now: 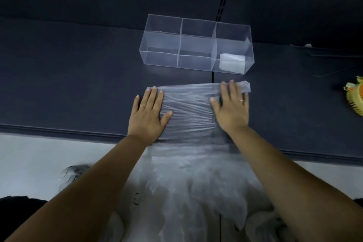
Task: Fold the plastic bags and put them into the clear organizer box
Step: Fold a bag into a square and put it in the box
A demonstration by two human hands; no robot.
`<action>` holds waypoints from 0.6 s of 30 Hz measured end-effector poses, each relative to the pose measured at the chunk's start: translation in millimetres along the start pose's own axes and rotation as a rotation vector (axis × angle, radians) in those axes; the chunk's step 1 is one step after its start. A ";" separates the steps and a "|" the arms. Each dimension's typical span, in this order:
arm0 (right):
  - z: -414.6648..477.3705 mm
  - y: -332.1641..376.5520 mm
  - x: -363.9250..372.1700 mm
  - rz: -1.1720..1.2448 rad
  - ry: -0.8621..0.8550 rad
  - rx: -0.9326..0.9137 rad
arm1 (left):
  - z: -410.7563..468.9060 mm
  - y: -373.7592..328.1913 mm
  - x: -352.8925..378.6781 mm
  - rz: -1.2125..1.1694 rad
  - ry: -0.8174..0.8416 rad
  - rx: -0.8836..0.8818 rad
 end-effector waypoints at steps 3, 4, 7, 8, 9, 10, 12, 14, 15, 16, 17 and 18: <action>0.8 -53.2 -10.3 -0.004 -0.020 0.144 | 14.1 6.5 -3.7 -0.004 0.006 0.022; 0.4 -65.3 -13.9 -0.009 -0.014 0.172 | 18.6 8.3 -5.0 -0.011 0.020 0.029; -4.8 -76.1 -24.9 0.011 -0.006 0.258 | 28.1 12.3 -11.8 -0.072 0.093 0.021; -10.6 -70.5 -28.9 0.041 -0.041 0.264 | 27.2 12.1 -16.7 -0.103 0.089 0.010; -19.3 -60.5 -33.1 0.090 -0.108 0.221 | 23.2 10.8 -21.9 -0.125 0.041 0.017; -30.8 -46.6 -36.3 0.153 -0.179 0.117 | 15.3 7.6 -27.5 -0.149 -0.047 0.060; -64.6 -11.7 -36.1 0.285 -0.212 -0.193 | -11.6 -5.1 -33.7 -0.202 -0.183 0.279; -103.2 18.1 -23.9 0.288 -0.099 -0.463 | -48.1 -15.8 -26.1 -0.141 -0.151 0.557; -118.5 27.0 -16.2 0.241 -0.043 -0.540 | -64.2 -17.2 -20.3 -0.069 -0.092 0.644; -129.6 31.4 -9.6 0.192 -0.013 -0.576 | -76.8 -15.2 -16.5 0.007 -0.028 0.683; -135.8 31.7 -5.1 0.155 -0.010 -0.571 | -84.8 -10.6 -14.9 0.062 0.002 0.672; -137.2 29.2 -4.5 0.142 -0.029 -0.531 | -89.2 -4.6 -15.0 0.086 -0.023 0.631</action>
Point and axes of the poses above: each hand's wrist, its own z-axis towards the middle knuckle, its own x-axis out of the palm, y = z × x, the point moved 1 cm from there along z, towards the middle knuckle, and after that the axes turned 1 degree about x, right-handed, at the moved point
